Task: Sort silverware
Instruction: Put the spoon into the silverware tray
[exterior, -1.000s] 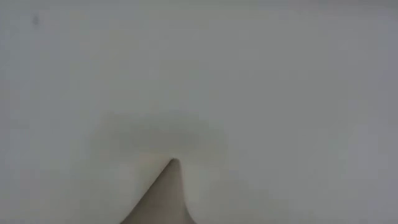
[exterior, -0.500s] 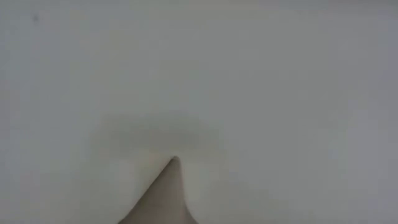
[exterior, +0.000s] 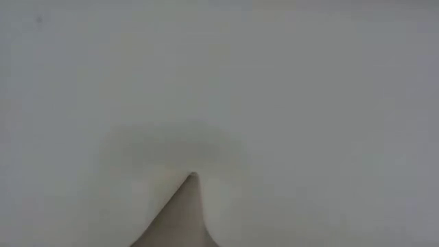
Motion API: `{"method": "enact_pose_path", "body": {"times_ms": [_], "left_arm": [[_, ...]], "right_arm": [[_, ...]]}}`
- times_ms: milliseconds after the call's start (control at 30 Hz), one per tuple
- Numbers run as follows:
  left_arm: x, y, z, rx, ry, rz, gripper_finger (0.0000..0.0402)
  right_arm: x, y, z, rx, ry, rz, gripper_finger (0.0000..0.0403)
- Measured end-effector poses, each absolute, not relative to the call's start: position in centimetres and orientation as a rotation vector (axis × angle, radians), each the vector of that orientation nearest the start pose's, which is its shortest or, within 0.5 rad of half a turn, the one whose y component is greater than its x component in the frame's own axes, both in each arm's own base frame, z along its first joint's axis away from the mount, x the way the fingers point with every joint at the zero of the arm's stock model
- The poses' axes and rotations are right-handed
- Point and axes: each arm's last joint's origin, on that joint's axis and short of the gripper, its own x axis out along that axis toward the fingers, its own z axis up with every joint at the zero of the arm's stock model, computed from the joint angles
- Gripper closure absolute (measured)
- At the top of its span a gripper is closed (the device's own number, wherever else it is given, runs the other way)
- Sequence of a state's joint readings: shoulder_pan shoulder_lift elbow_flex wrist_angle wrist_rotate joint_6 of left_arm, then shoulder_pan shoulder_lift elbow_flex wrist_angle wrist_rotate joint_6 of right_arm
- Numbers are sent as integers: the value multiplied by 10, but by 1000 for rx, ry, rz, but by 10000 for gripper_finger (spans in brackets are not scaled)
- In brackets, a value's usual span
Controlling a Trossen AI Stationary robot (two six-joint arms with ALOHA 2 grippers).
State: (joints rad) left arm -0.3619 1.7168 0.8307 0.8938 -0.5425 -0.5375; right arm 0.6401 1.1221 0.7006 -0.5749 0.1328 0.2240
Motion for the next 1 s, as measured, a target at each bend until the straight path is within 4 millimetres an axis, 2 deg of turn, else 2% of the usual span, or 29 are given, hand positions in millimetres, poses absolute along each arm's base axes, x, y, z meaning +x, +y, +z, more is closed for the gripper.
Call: {"method": "enact_pose_path", "body": {"times_ms": [100, 167, 267, 333, 467, 533, 633, 733, 900, 1000], "left_arm": [[337, -104, 210, -797, -64, 216, 235], [341, -100, 212, -860, -42, 178, 235], [353, -101, 224, -798, 52, 81, 235], [363, -105, 238, -727, 106, 75, 235], [376, -111, 269, -624, 243, 117, 235], [379, -111, 275, -640, 324, 192, 235], [384, -106, 263, -765, 405, 281, 235], [395, -101, 245, -944, 469, 263, 235], [417, -103, 214, -1136, 563, 88, 235], [425, -107, 206, -1179, 567, -29, 235]], "right_arm": [[175, 119, 218, -238, 898, 397, 402], [181, 119, 219, -273, 855, 419, 402], [190, 118, 218, -290, 813, 417, 402], [196, 114, 217, -273, 818, 413, 403], [204, 105, 213, -259, 831, 421, 403], [208, 103, 215, -291, 823, 426, 403], [215, 102, 218, -342, 814, 435, 403], [223, 104, 218, -399, 829, 452, 403], [242, 114, 211, -523, 849, 508, 403], [253, 119, 208, -548, 861, 521, 403]]}}
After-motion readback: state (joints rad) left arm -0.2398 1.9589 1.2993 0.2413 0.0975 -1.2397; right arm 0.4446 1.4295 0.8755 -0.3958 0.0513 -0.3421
